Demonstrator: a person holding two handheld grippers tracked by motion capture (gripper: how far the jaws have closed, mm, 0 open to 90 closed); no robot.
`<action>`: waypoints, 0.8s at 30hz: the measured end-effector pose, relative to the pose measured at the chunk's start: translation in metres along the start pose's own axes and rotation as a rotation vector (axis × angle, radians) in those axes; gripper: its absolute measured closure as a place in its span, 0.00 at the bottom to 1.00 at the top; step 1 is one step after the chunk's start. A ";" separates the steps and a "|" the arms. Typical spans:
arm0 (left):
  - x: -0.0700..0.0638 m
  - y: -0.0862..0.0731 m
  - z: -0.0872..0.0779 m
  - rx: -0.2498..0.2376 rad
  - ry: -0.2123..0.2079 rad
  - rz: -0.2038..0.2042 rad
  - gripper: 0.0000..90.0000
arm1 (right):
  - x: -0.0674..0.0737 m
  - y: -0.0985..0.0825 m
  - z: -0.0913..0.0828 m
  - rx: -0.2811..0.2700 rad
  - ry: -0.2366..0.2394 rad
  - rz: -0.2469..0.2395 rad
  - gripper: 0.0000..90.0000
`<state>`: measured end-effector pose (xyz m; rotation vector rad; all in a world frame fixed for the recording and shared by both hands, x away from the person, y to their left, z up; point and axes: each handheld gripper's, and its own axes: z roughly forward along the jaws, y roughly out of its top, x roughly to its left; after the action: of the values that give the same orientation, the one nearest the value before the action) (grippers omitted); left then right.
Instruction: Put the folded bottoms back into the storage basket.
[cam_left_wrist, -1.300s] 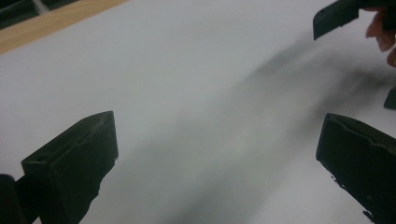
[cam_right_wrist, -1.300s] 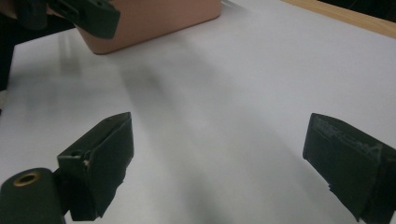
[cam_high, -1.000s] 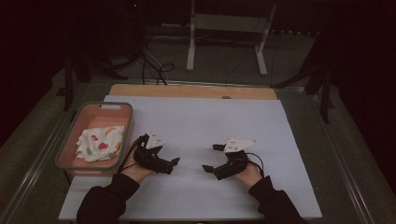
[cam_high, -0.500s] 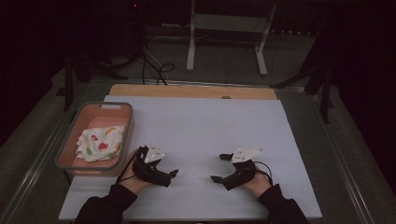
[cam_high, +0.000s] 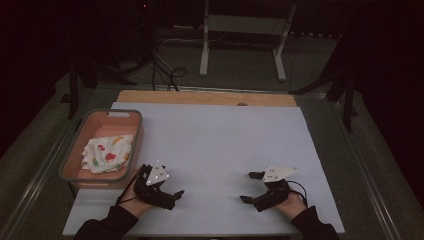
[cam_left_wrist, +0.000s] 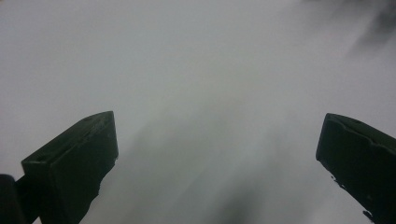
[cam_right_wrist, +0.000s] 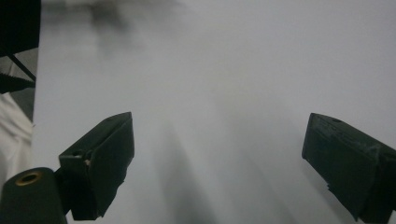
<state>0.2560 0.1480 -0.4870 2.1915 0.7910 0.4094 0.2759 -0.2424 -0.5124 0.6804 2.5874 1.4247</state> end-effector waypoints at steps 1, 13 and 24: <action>0.000 -0.002 0.000 0.002 -0.004 -0.003 0.00 | 0.000 -0.002 -0.002 0.000 -0.008 0.002 0.10; 0.000 -0.014 -0.005 0.006 -0.025 0.008 0.00 | -0.002 -0.023 -0.031 0.037 -0.050 0.006 0.10; 0.001 -0.021 -0.009 0.023 -0.043 0.011 0.00 | -0.001 -0.042 -0.061 0.044 -0.110 0.045 0.10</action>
<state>0.2434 0.1646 -0.4971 2.2191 0.7644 0.3596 0.2447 -0.3098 -0.5132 0.8044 2.5407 1.3074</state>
